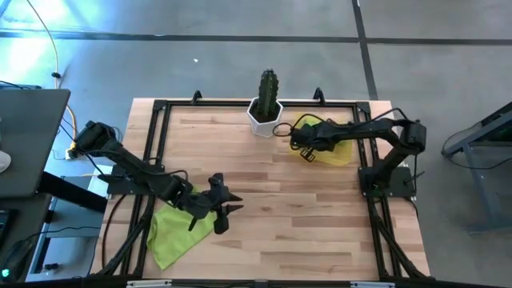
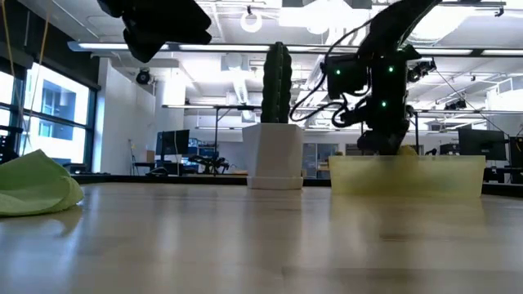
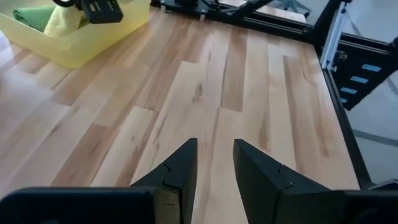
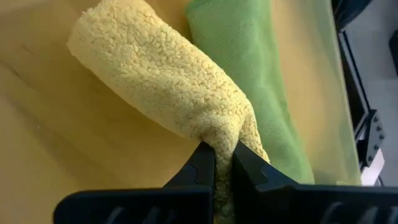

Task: Roll microfiber towels into tight, uniform cylinder then place into a basket
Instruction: Put the yellow towel into the yellow bin, then roll the light green towel

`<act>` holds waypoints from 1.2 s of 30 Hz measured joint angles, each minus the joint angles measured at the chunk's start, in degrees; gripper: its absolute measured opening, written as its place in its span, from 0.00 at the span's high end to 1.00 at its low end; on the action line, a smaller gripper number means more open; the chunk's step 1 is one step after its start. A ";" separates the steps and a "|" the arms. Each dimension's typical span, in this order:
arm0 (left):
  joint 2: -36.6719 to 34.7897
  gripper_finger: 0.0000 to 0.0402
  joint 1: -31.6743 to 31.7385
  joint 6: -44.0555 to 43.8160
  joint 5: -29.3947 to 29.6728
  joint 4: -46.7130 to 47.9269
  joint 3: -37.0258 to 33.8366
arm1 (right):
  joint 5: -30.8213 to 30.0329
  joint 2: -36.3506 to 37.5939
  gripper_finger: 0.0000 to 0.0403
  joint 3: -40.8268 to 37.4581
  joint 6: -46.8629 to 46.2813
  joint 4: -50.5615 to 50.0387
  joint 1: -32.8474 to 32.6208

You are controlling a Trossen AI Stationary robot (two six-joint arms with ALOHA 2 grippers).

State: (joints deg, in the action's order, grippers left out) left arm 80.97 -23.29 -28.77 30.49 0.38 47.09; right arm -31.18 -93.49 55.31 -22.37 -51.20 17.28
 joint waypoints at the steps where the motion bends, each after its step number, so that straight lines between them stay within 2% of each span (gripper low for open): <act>1: 0.01 0.77 -0.19 0.00 0.02 0.16 0.00 | 0.00 -0.33 1.00 0.00 -0.13 0.04 -0.11; 4: 0.02 0.77 -0.82 -0.03 0.04 0.54 0.00 | 0.26 0.00 1.00 -1.23 -0.18 2.28 -0.42; 8: 0.02 0.77 -1.24 -0.15 0.19 0.75 0.00 | 5.39 2.79 1.00 -8.32 -0.92 8.63 -0.33; 13: 0.02 0.77 -1.20 -0.09 0.34 1.14 0.02 | 7.70 8.79 1.00 -15.69 -2.91 18.51 -0.37; 18: 0.02 0.77 -0.72 -1.43 0.63 0.85 0.02 | 7.83 14.42 0.97 -18.00 -0.30 19.28 -0.10; 24: 0.02 0.77 -0.72 -2.56 0.63 0.71 0.02 | 8.20 18.13 0.78 -17.88 4.45 19.76 -0.02; 30: 0.02 0.77 -0.72 -2.56 0.63 0.73 0.02 | 14.00 18.88 0.56 -17.88 4.92 19.70 0.00; 33: 0.02 0.77 -0.58 -2.50 0.67 1.08 0.02 | 15.34 18.90 0.50 -17.69 4.89 18.75 0.00; 36: 0.02 0.77 -0.01 -1.35 0.68 1.17 0.02 | 14.83 18.92 0.49 -15.50 5.73 14.94 0.00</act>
State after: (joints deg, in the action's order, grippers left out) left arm 80.99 -23.30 -30.12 31.17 1.55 47.11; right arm -16.35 -74.56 39.81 -16.64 -36.26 17.28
